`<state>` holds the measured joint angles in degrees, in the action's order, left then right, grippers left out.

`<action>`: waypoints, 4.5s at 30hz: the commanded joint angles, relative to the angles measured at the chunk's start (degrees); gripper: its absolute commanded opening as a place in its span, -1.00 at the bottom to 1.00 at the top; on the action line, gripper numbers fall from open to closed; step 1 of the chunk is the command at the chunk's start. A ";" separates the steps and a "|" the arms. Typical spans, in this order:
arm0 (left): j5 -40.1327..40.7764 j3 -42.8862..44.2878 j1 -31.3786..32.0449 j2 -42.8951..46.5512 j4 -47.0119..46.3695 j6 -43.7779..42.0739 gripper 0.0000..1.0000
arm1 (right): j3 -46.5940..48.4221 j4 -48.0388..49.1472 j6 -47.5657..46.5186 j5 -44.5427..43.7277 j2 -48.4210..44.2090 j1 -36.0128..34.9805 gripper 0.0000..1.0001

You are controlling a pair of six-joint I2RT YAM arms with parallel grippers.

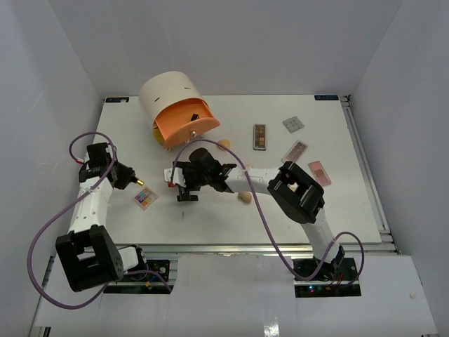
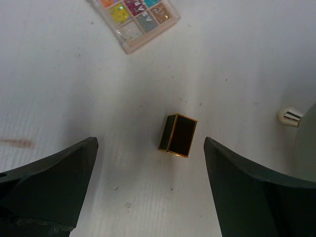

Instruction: Organize the makeup

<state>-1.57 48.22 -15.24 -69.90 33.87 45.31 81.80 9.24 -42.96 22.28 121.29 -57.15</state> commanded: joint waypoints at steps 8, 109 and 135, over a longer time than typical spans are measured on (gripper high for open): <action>4.50 -1.99 -0.60 6.62 -2.53 -3.39 -1.00 | 7.79 6.17 8.35 -7.63 6.41 2.01 0.84; -39.76 -15.96 -0.67 31.18 -17.95 0.03 -1.00 | -16.09 -11.53 27.83 27.59 -30.52 3.45 -0.85; -39.19 -14.89 8.14 37.23 -65.86 23.69 -1.00 | -19.31 24.82 71.48 39.31 -39.80 12.69 -0.85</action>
<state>-46.12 31.99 -11.71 -34.70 -23.75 66.07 62.71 19.28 15.96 59.88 82.94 -45.22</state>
